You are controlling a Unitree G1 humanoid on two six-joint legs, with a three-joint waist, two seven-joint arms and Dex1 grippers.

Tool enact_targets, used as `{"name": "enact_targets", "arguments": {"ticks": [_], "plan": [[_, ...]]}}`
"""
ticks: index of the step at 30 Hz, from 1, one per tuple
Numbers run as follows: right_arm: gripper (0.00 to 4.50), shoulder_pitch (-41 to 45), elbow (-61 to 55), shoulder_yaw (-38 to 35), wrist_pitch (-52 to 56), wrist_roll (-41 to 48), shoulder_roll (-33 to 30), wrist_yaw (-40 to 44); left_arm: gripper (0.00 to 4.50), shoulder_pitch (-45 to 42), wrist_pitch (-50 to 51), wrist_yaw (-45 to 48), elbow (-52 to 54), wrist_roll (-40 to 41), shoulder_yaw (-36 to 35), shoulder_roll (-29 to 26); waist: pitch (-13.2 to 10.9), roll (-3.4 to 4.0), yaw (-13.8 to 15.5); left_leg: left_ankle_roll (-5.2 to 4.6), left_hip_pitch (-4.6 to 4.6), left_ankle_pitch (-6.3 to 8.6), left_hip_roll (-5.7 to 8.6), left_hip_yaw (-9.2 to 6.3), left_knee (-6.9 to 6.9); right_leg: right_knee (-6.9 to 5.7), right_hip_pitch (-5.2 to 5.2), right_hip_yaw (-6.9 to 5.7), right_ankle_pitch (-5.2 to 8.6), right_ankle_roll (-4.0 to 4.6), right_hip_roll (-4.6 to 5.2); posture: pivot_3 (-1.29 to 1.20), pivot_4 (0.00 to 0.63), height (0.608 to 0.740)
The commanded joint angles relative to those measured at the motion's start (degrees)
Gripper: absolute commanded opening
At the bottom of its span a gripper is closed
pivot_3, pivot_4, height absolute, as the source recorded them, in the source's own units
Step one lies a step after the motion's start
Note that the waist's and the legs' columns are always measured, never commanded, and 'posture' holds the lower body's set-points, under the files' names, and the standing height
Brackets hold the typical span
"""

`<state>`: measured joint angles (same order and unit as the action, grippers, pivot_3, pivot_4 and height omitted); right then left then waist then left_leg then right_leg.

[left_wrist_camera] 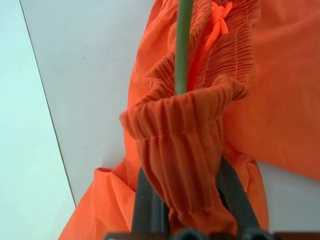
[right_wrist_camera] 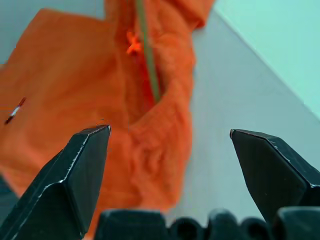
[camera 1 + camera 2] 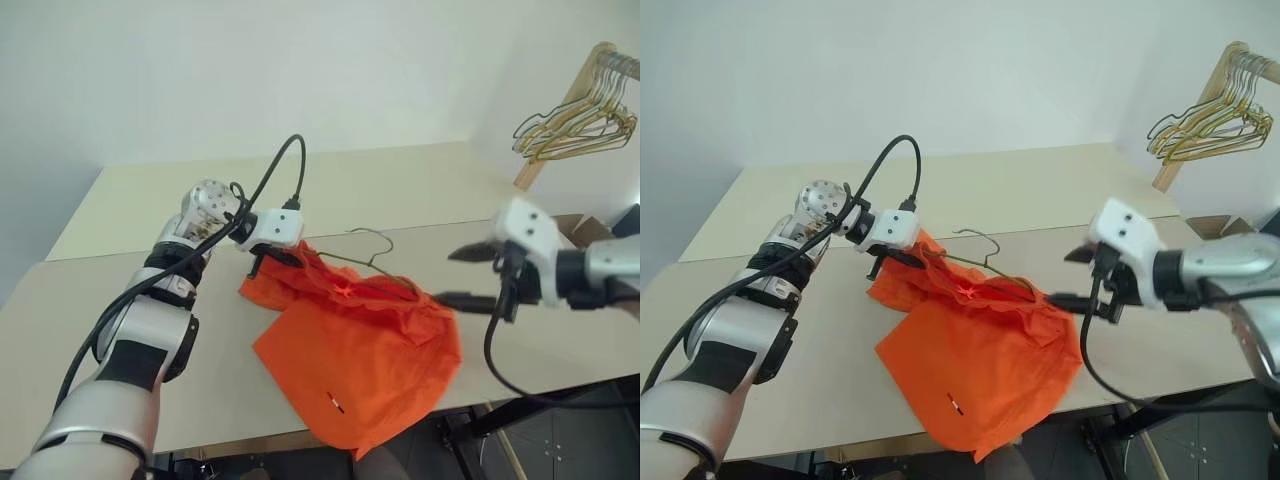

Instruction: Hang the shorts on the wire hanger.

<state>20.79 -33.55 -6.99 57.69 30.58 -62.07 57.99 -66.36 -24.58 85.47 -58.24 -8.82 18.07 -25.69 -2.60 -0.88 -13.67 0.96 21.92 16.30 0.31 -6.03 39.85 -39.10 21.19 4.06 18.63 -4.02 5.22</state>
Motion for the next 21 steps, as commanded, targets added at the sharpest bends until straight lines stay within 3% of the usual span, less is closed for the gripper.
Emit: {"name": "enact_targets", "arguments": {"ticks": [1,11,16,19,21], "plan": [[4.45,1.21,-1.37,2.31,-0.09,-1.46,0.53,-3.96,0.0,-1.86,0.59,-0.59,0.49,1.47,-1.87,-0.36,0.01,0.01,0.06,0.0,-0.04,0.0,0.0,0.0,0.0,0.0,-0.05,0.0,0.0,0.0,0.0,-0.2,0.0,0.74],[4.45,6.51,6.89,19.83,-4.71,-12.91,2.53,-7.88,0.0,-1.6,0.73,0.14,1.42,1.53,-2.16,-0.91,0.02,0.02,0.37,-0.01,0.0,-0.01,0.02,-0.03,0.0,0.09,-0.06,-0.07,0.01,-0.01,0.01,-0.18,0.0,0.74],[4.45,10.72,12.08,23.52,-5.6,-15.63,5.36,-6.94,0.0,-1.34,0.92,0.36,1.93,1.66,-2.33,-1.14,0.02,0.02,0.46,0.0,-0.04,-0.02,0.03,-0.03,-0.01,0.05,-0.06,-0.06,0.01,-0.01,0.01,-0.16,0.0,0.74],[3.84,12.34,14.06,24.01,-5.96,-16.05,6.31,-6.01,0.0,-1.0,0.94,0.79,2.39,1.87,-2.41,-1.44,0.02,0.02,0.51,0.0,-0.02,-0.02,0.04,-0.05,-0.01,0.07,-0.05,-0.08,0.01,-0.01,0.01,-0.16,0.0,0.74],[3.16,12.86,14.98,24.25,-6.22,-16.59,6.61,-5.34,0.0,-0.93,0.99,0.91,2.45,1.95,-2.51,-1.56,0.02,0.02,0.6,0.0,-0.01,-0.02,0.04,-0.05,0.0,0.07,-0.05,-0.08,0.01,-0.01,0.01,-0.16,0.0,0.74]]}}
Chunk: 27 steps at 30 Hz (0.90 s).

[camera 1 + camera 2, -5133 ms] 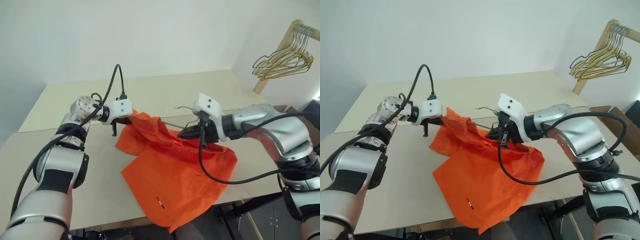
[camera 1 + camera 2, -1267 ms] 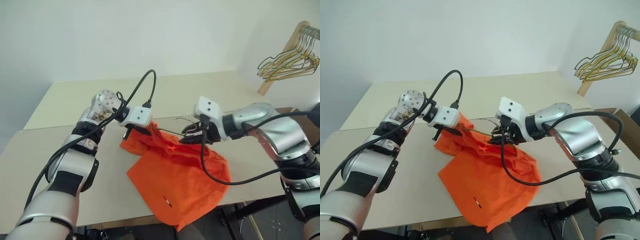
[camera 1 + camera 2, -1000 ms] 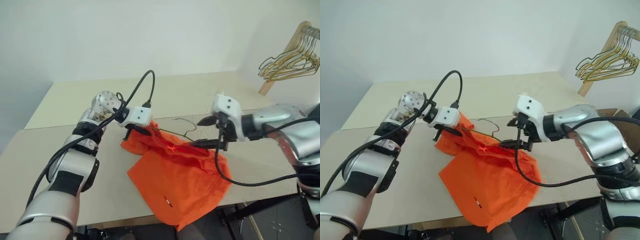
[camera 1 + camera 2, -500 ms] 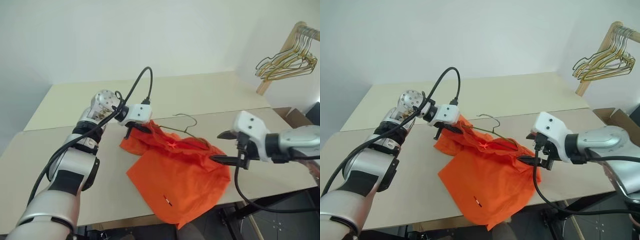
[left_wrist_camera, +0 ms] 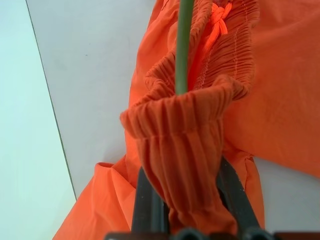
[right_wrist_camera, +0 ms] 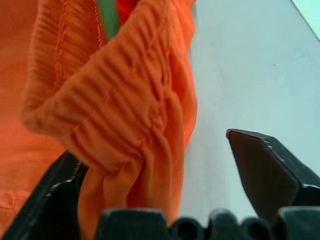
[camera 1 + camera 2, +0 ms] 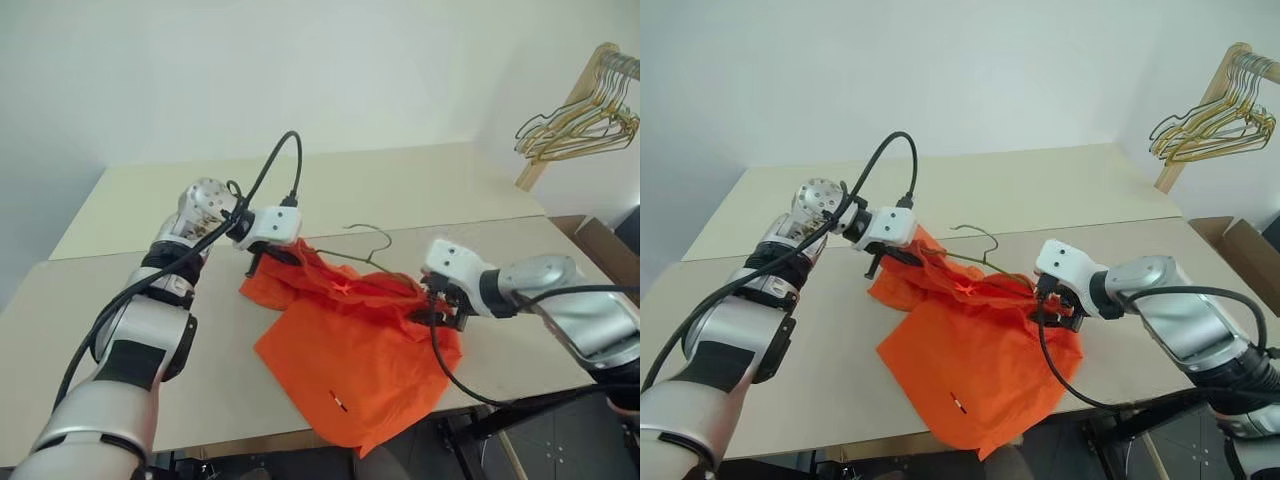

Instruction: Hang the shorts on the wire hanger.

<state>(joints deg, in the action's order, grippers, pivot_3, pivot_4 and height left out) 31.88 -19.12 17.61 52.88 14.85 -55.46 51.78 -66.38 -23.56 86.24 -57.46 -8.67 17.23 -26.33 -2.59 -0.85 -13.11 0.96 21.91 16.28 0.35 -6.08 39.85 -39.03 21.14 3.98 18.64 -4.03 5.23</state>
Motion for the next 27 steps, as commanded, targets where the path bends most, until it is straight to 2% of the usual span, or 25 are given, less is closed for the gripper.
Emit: {"name": "enact_targets", "arguments": {"ticks": [1,8,9,19,20,24,25,27], "plan": [[2.79,1.95,1.03,0.1,-1.6,-1.51,-0.03,1.12,0.0,-0.9,0.0,0.12,1.69,1.78,-1.7,-0.94,0.0,0.0,0.12,0.0,0.0,0.0,0.0,0.0,0.0,0.0,0.0,0.0,0.0,0.0,0.0,-0.16,0.0,0.74],[0.17,2.27,2.89,1.82,-2.69,-4.11,0.6,1.99,0.0,-0.96,0.03,0.17,1.56,1.98,-1.9,-0.88,0.0,0.0,0.24,0.0,-0.02,0.0,0.0,0.0,0.0,-0.01,0.0,0.0,0.0,0.0,0.0,-0.16,0.0,0.74],[0.02,2.21,3.09,2.17,-2.89,-4.66,0.64,2.06,0.0,-0.97,0.06,0.19,1.6,2.05,-1.92,-0.85,0.0,0.0,0.23,0.0,-0.02,0.0,0.01,0.0,0.0,-0.01,0.0,0.0,0.0,0.0,0.0,-0.15,0.0,0.74],[0.02,2.55,3.81,-1.07,-2.84,-2.27,1.69,4.93,0.0,-0.91,-0.22,0.91,2.02,2.57,-2.24,-0.98,0.0,0.0,0.6,0.0,-0.02,0.0,0.01,0.0,0.01,-0.02,0.0,0.0,0.0,0.0,0.0,-0.15,0.0,0.74],[0.0,2.51,3.41,-2.13,-2.48,-1.14,1.64,5.74,0.44,-0.9,-0.11,1.16,1.93,3.5,-2.9,-0.82,0.0,0.0,0.62,0.0,-0.02,0.0,0.02,0.0,0.01,-0.02,0.0,0.0,0.0,0.0,0.01,-0.15,0.0,0.74],[0.0,2.12,2.46,-4.72,-1.42,1.7,1.43,7.42,1.14,-1.02,0.96,3.04,2.2,6.01,-4.44,-0.65,0.0,0.0,0.79,0.0,-0.03,0.0,0.01,-0.01,0.01,-0.02,0.0,0.0,0.0,0.0,0.01,-0.16,0.0,0.74],[0.0,1.71,2.03,-5.58,-1.01,2.61,1.26,7.75,1.58,-1.08,1.91,3.54,2.42,7.14,-5.19,-0.45,0.0,0.0,0.82,0.0,-0.02,0.0,0.01,-0.01,0.01,-0.02,0.0,0.0,0.0,0.0,0.0,-0.16,0.0,0.74],[0.0,0.88,1.18,-6.78,-0.35,3.8,0.9,8.13,2.08,-1.13,3.1,3.8,2.61,8.34,-6.16,-0.21,0.0,0.0,0.97,0.0,-0.02,0.0,0.02,-0.01,0.01,-0.02,0.0,0.0,0.0,0.0,0.01,-0.16,0.0,0.74]]}}
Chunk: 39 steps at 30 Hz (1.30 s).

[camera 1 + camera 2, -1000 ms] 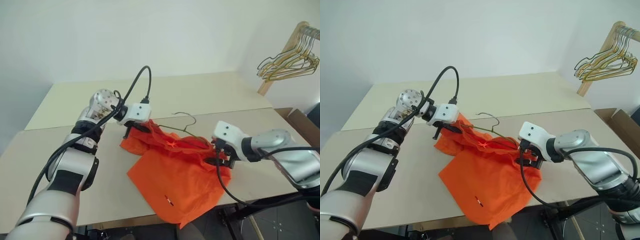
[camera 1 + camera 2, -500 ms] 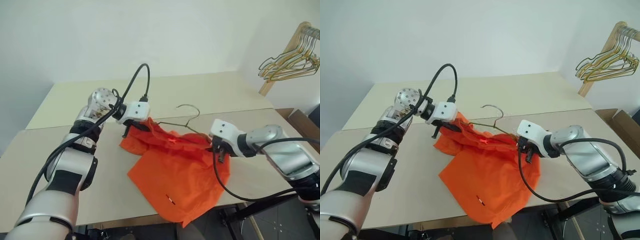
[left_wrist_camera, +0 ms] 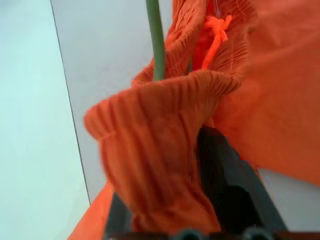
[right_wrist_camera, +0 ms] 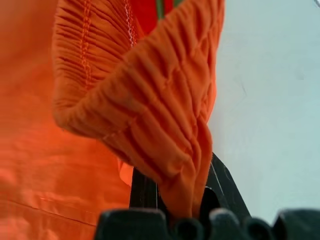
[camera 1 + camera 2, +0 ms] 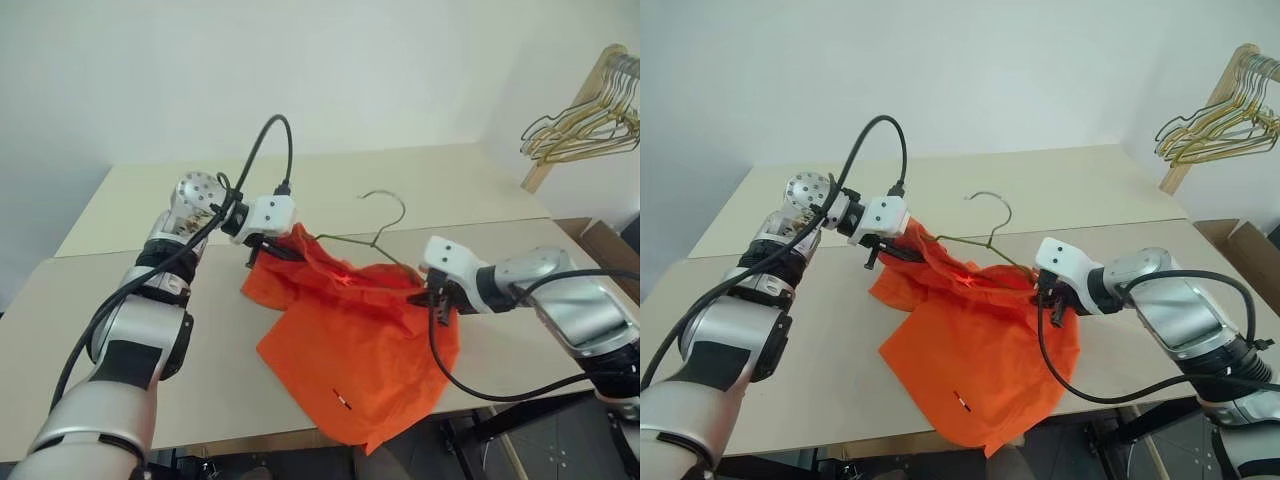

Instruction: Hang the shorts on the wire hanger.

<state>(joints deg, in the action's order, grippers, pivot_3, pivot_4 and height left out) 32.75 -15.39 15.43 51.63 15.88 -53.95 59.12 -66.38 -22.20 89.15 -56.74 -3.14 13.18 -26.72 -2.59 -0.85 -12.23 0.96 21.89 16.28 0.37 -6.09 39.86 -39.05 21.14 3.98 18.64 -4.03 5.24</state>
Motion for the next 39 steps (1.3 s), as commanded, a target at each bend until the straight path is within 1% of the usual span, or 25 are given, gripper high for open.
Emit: {"name": "enact_targets", "arguments": {"ticks": [1,7,8,9,12,13,16,18,21,24,27,30,32,35,37,39], "plan": [[0.0,-0.46,-2.95,-5.14,1.24,3.32,-0.79,0.94,2.4,-1.18,2.09,0.87,1.88,3.12,-2.39,0.16,0.0,0.0,0.15,0.0,0.0,0.0,-0.01,0.0,0.0,0.0,0.0,0.0,0.0,0.0,-0.01,-0.16,0.0,0.74],[0.0,-4.81,-5.73,-9.58,4.89,7.84,-1.96,1.18,4.24,-2.2,3.91,-1.28,1.52,5.34,-5.28,-0.23,0.0,0.0,0.35,0.0,0.0,0.0,-0.01,0.0,0.01,-0.01,0.0,0.0,0.0,0.0,0.0,-0.16,0.0,0.74],[0.0,-5.94,-6.46,-10.49,5.76,8.83,-2.17,1.08,4.48,-2.62,4.49,-1.88,1.45,5.79,-5.98,-0.28,0.0,0.0,0.36,0.0,0.0,0.0,-0.01,0.0,0.01,-0.01,0.0,0.0,0.0,0.0,0.0,-0.16,0.0,0.74],[0.0,-7.29,-7.26,-11.4,6.57,9.84,-2.36,0.94,4.48,-3.08,4.93,-2.81,1.29,6.22,-6.84,-0.34,0.0,0.0,0.38,0.0,0.0,0.0,-0.01,-0.01,0.01,-0.01,0.0,0.0,0.0,0.0,0.0,-0.16,0.0,0.74],[0.0,-11.53,-9.55,-14.99,9.84,12.94,-2.08,-0.48,4.48,-4.28,4.84,-10.54,0.69,7.36,-10.25,0.09,0.0,-0.01,0.44,0.0,0.02,0.0,-0.01,-0.02,0.02,-0.01,0.0,-0.01,0.0,0.0,0.0,-0.17,0.0,0.74],[0.0,-12.79,-10.21,-16.32,10.88,13.85,-1.82,-1.19,4.48,-4.63,5.35,-11.65,0.72,8.05,-11.24,0.0,0.0,-0.01,0.48,0.0,0.02,0.0,0.0,-0.02,0.02,-0.01,0.0,0.0,0.0,0.0,0.01,-0.17,0.0,0.74],[0.0,-15.69,-11.69,-20.14,13.75,16.54,-0.85,-3.37,4.48,-4.62,7.52,-11.19,2.51,10.6,-13.5,-0.59,0.01,-0.01,0.39,0.0,0.01,0.0,0.01,-0.02,0.03,-0.02,-0.01,0.0,0.0,0.0,0.01,-0.18,0.0,0.74],[0.0,-17.7,-12.82,-23.55,16.67,18.7,0.22,-5.37,4.48,-3.75,10.15,-11.27,5.49,12.71,-14.96,-0.78,0.01,-0.01,0.35,0.0,-0.02,0.0,-0.01,-0.01,0.03,-0.04,-0.02,0.02,0.0,0.0,0.0,-0.19,0.0,0.74],[0.0,-20.56,-14.6,-30.52,21.48,21.76,2.74,-9.12,4.48,-0.95,16.12,-12.86,12.42,16.42,-16.93,-0.23,0.01,0.0,0.38,0.0,-0.02,0.0,-0.02,-0.02,0.02,-0.05,-0.02,0.01,0.0,0.0,0.0,-0.2,0.003,0.74],[0.0,-22.42,-17.3,-39.21,25.38,23.26,7.7,-15.25,4.48,3.66,24.92,-17.35,22.97,20.57,-18.53,1.46,0.02,0.01,0.37,0.0,-0.01,0.0,-0.03,-0.03,0.01,-0.06,-0.02,0.02,0.0,0.0,0.0,-0.21,0.01,0.74],[0.0,-23.96,-21.22,-46.36,28.25,22.21,12.94,-22.01,4.48,9.17,34.4,-24.89,35.66,25.09,-19.83,4.35,0.03,0.02,0.39,0.0,-0.02,0.0,-0.03,-0.05,0.02,-0.11,-0.03,0.06,0.0,0.0,0.0,-0.25,0.016,0.74],[0.0,-25.28,-25.71,-54.26,32.49,23.88,17.56,-25.2,4.48,13.91,42.11,-32.75,47.38,29.66,-20.99,7.6,0.04,0.04,0.28,0.0,0.01,0.0,-0.05,-0.07,0.01,-0.11,-0.02,0.07,0.0,0.0,0.0,-0.28,0.013,0.74],[0.0,-24.83,-28.3,-59.62,36.42,25.15,20.79,-26.47,4.48,16.03,45.64,-37.77,53.25,32.14,-21.63,9.79,0.05,0.05,0.05,-0.01,0.01,0.0,-0.06,-0.06,0.01,-0.12,-0.02,0.09,0.0,0.0,0.0,-0.29,0.011,0.74],[0.0,-24.02,-30.72,-66.82,40.49,26.77,24.44,-28.23,4.48,17.94,48.02,-44.37,58.22,33.74,-22.1,12.66,0.44,0.34,-0.58,-0.01,0.0,0.0,-0.06,-0.04,0.01,-0.1,-0.06,0.11,0.0,0.0,0.0,-0.31,0.002,0.74],[0.0,-24.59,-30.94,-69.74,40.87,28.15,25.45,-30.32,4.48,18.44,48.38,-47.2,59.14,33.92,-22.09,13.69,0.88,0.7,-1.17,0.0,-0.03,0.0,-0.02,-0.01,0.01,-0.02,-0.14,0.14,0.0,0.0,0.02,-0.32,0.0,0.74],[0.0,-25.08,-30.28,-72.2,40.87,28.93,25.82,-33.39,4.48,18.17,48.19,-49.29,58.64,33.46,-21.87,14.31,0.99,0.9,-1.56,-0.02,-0.28,0.01,-0.02,0.05,-0.04,0.05,-0.44,0.14,0.0,0.0,0.01,-0.32,0.0,0.74]]}}
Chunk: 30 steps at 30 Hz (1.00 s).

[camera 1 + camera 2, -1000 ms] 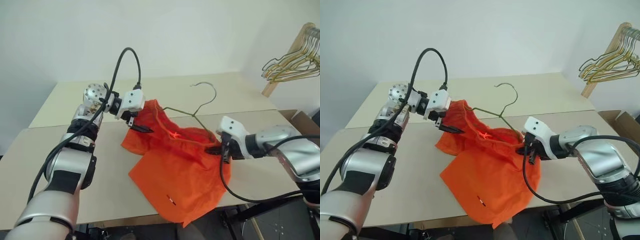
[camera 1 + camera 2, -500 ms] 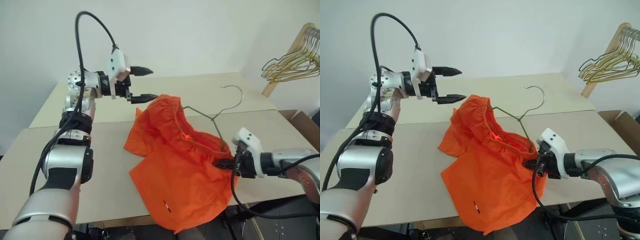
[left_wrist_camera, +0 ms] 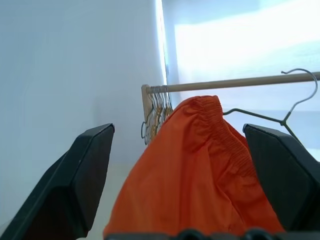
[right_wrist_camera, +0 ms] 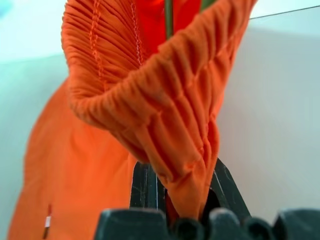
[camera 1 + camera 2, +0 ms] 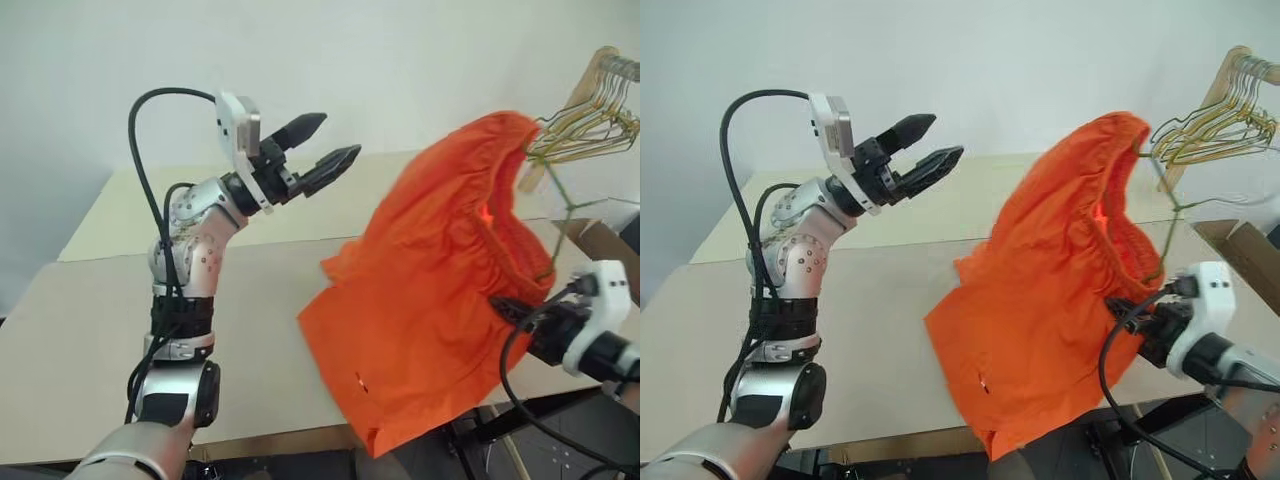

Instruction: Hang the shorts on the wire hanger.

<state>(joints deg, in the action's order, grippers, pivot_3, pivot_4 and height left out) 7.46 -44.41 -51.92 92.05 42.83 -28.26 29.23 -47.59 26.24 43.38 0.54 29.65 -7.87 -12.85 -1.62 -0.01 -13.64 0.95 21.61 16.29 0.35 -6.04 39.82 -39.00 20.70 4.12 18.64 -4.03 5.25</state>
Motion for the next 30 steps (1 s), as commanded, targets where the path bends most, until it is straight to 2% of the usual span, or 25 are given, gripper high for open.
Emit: {"name": "enact_targets", "arguments": {"ticks": [1,3,11,18,23,30], "plan": [[0.0,0.07,-0.41,-6.1,0.45,1.91,-0.09,-5.66,4.48,-1.05,-0.29,-4.39,0.91,0.69,-0.84,0.79,0.1,0.17,-0.28,-0.01,-0.31,0.01,0.01,0.03,-0.07,0.07,-0.31,0.0,0.0,0.0,0.0,-0.32,0.0,0.74],[0.0,0.64,1.27,-7.82,0.45,0.67,-0.98,-10.16,4.48,-1.6,-0.12,-4.57,0.95,1.08,-0.38,0.75,0.23,0.38,-0.79,-0.07,-0.58,0.04,-0.02,0.12,-0.13,0.24,-0.67,0.01,0.03,-0.01,-0.07,-0.33,0.0,0.74],[0.0,5.76,10.31,-10.47,0.45,0.67,-7.27,-21.76,4.48,-2.03,-0.29,-1.94,1.8,2.68,1.0,-0.69,0.42,0.67,-2.87,-0.07,-0.52,0.04,0.02,0.47,-0.14,0.34,-0.68,0.07,0.03,-0.02,-0.06,-0.32,0.0,0.74],[0.0,13.55,21.98,-10.17,0.45,-2.45,-11.28,-34.04,4.48,-1.88,0.21,-0.52,2.05,3.97,0.84,-2.56,0.47,0.78,-3.01,-0.08,-0.54,0.05,0.01,0.51,-0.14,0.45,-0.81,0.08,0.03,-0.02,-0.07,-0.31,0.0,0.74],[0.0,19.7,28.68,-9.38,0.45,-5.41,-13.74,-38.95,4.48,-1.47,0.81,0.44,3.01,5.92,0.61,-3.38,0.5,0.88,-2.8,-0.08,-0.55,0.04,0.01,0.53,-0.22,0.52,-0.83,0.07,0.03,-0.02,-0.07,-0.3,0.0,0.74],[0.0,26.19,38.08,-7.68,0.45,-9.07,-17.68,-41.04,4.48,-1.1,1.77,1.72,4.72,8.53,0.86,-4.39,0.5,0.91,-2.77,-0.08,-0.56,0.04,0.01,0.56,-0.24,0.68,-0.94,0.06,0.03,-0.03,-0.07,-0.29,0.0,0.74]]}}
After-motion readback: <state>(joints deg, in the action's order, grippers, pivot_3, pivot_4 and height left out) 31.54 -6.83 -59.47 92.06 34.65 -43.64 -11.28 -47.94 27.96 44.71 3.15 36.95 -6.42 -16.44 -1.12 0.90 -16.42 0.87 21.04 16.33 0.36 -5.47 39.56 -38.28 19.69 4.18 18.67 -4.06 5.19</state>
